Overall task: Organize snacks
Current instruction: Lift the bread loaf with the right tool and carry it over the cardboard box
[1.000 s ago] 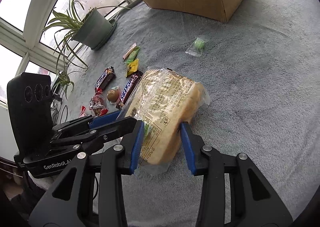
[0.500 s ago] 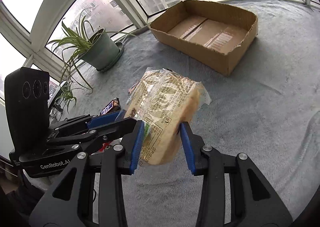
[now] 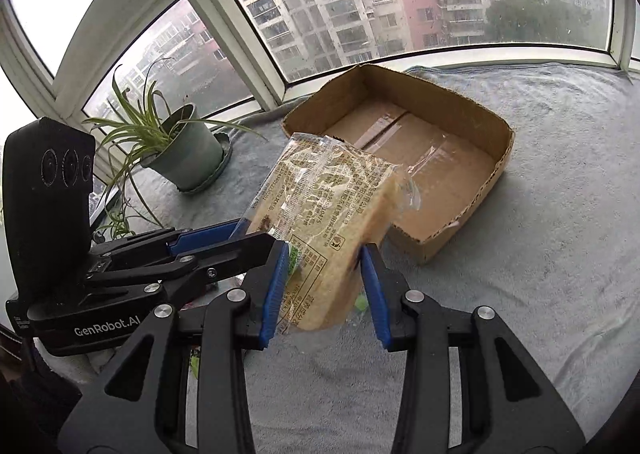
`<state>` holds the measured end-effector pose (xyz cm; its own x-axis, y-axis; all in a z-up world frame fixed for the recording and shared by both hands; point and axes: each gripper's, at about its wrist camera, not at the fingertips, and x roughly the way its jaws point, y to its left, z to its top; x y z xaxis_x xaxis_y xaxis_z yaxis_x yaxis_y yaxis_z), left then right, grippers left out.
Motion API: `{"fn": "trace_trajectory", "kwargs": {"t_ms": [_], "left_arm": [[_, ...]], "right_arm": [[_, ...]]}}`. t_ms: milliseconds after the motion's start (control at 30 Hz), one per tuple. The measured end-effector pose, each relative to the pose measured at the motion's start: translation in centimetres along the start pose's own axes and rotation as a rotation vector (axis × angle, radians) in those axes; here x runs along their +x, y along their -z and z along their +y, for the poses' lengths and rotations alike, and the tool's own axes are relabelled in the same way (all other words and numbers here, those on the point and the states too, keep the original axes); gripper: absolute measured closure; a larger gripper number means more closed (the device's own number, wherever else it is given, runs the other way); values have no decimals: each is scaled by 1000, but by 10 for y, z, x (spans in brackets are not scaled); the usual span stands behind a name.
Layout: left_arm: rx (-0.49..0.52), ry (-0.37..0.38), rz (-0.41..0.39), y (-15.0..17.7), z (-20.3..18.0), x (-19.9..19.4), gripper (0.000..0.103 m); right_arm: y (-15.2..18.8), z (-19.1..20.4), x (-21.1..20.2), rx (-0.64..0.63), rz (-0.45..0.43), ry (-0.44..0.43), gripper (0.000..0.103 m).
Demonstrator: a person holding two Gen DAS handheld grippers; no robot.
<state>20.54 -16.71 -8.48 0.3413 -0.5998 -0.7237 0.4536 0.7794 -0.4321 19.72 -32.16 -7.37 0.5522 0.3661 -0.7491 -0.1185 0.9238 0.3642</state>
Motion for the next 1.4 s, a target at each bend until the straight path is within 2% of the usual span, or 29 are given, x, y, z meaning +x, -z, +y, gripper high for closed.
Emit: {"fn": "trace_trajectory", "kwargs": {"t_ms": [433, 633, 967, 1133, 1400], "left_arm": [[6, 8, 16, -46, 2, 45, 72], [-12, 11, 13, -61, 9, 60, 72], [-42, 10, 35, -70, 18, 81, 72], [-38, -19, 38, -70, 20, 86, 72], [-43, -30, 29, -70, 27, 75, 72]], "right_arm": [[-43, -45, 27, 46, 1, 10, 64], [-55, -55, 38, 26, -4, 24, 64], [-64, -70, 54, 20, 13, 50, 65], [-64, -70, 59, -3, 18, 109, 65], [-64, -62, 53, -25, 6, 134, 65]]}}
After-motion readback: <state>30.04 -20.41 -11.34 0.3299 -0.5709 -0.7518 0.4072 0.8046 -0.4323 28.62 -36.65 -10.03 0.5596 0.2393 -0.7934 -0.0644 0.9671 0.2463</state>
